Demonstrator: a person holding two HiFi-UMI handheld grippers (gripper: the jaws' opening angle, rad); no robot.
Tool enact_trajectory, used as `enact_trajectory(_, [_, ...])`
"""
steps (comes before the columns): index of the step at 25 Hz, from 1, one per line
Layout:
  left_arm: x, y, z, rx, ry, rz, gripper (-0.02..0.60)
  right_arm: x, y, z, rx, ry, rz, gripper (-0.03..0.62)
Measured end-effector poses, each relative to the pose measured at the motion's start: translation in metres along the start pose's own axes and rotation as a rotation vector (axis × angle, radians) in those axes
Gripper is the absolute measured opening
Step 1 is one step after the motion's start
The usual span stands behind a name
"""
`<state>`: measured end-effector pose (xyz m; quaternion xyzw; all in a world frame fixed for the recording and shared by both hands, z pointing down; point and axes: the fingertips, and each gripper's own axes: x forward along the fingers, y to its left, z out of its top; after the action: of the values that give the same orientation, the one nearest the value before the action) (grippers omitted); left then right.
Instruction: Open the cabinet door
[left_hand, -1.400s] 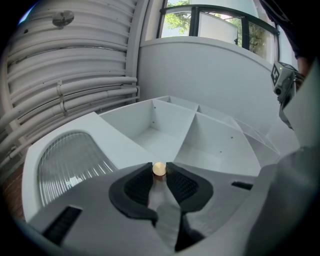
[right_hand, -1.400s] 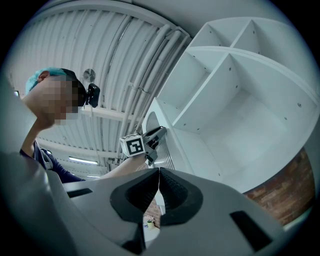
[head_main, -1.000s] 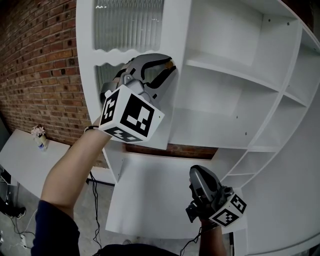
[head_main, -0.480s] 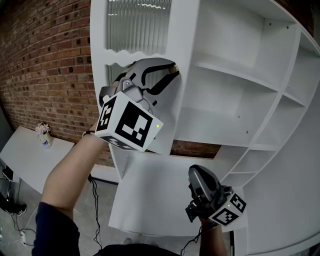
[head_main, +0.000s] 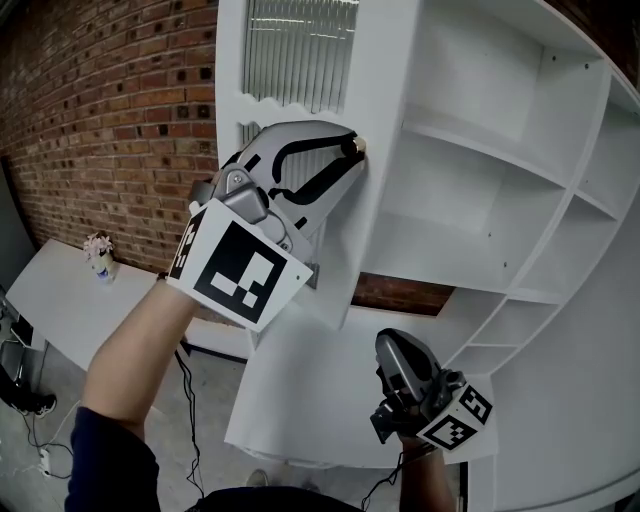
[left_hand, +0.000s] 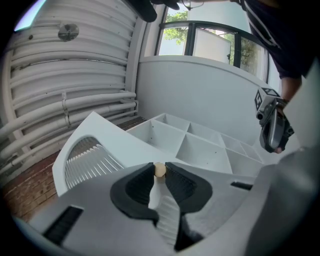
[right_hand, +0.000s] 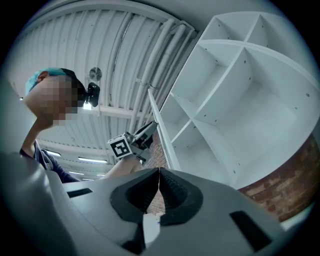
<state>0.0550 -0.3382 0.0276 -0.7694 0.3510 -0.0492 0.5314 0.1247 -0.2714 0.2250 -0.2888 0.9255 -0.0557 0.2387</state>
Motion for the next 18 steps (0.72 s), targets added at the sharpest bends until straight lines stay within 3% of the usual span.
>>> enact_trajectory(9, [-0.054, 0.010, 0.010, 0.031, -0.003, -0.024, 0.077, 0.017, 0.016, -0.013, 0.020, 0.021, 0.037, 0.026])
enact_trajectory(18, [-0.104, 0.027, 0.009, 0.043, -0.020, 0.001, 0.080, 0.041, 0.030, -0.030, 0.039, 0.049, 0.081, 0.026])
